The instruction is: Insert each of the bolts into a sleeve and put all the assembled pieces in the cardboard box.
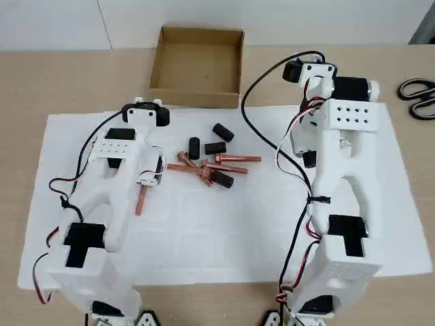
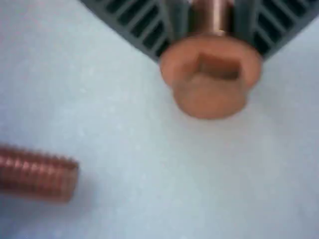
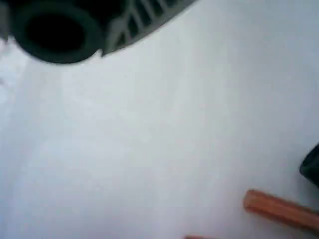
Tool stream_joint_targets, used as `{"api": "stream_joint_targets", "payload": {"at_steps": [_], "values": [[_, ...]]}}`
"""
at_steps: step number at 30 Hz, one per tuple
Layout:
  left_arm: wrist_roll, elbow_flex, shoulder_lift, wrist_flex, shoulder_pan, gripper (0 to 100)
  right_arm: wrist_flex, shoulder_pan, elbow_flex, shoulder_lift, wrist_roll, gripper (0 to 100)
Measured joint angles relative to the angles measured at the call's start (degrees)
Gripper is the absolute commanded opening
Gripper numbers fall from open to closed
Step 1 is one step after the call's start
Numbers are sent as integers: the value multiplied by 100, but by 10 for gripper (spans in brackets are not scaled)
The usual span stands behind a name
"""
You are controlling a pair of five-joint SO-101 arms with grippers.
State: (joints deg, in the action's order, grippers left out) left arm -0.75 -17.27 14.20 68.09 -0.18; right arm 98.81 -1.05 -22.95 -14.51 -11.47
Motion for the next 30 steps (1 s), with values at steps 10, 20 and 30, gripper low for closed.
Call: {"api": "stream_joint_targets", "payload": {"at_steps": [10,20,30], "values": [[0,35,26,0,18,6,0,0,0,0,0,3],[0,1046,-123,1125,0,6,0,114,0,396,0,3],[-273,1363,-1855,2066,0,6,9,448,0,2919,0,3]]}}
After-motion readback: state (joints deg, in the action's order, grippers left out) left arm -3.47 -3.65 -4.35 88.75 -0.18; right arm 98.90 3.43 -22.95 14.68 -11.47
